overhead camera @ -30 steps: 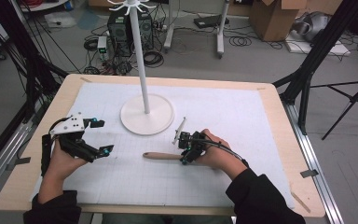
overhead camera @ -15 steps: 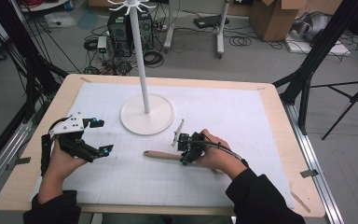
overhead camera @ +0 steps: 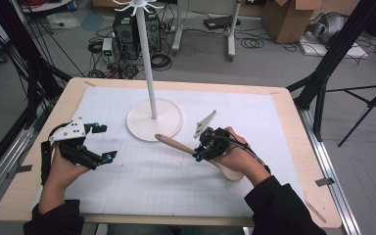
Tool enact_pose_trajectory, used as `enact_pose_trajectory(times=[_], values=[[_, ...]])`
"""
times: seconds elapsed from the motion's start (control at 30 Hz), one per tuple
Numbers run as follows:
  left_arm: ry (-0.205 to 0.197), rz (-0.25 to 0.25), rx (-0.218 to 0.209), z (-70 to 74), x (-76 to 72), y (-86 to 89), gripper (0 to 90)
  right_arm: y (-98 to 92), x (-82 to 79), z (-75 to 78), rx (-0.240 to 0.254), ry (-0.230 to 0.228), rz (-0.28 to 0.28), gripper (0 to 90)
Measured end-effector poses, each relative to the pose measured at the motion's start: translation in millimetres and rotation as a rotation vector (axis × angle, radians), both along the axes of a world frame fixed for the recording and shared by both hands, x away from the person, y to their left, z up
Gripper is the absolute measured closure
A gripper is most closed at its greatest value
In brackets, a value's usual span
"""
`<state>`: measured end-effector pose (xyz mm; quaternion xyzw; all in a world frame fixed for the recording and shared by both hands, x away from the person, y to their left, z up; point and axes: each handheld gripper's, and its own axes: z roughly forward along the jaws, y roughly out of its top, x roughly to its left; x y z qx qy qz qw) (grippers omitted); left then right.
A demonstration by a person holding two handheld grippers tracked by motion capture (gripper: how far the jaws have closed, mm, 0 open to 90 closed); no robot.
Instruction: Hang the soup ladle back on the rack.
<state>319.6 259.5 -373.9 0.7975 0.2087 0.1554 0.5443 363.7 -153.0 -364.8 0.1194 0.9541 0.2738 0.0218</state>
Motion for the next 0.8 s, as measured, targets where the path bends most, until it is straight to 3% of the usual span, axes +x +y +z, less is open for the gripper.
enact_pose_trajectory(times=[0.23,0.37,0.6,0.8], values=[[-0.006,0.000,-0.003,1.7,-0.8,0.4,1.7,-21.1,2.9,26.4,0.159,-0.033,-0.026,77.8],[-0.010,-0.002,-0.002,2.7,-1.3,0.9,1.7,-27.8,5.4,37.6,0.193,-0.055,-0.038,77.8],[-0.011,-0.001,-0.005,3.5,-2.0,0.4,1.7,-31.4,9.7,53.5,0.252,-0.053,-0.029,77.8],[-0.015,-0.003,-0.004,3.9,-1.9,0.3,1.7,-29.3,18.3,71.2,0.269,-0.058,-0.001,77.8]])
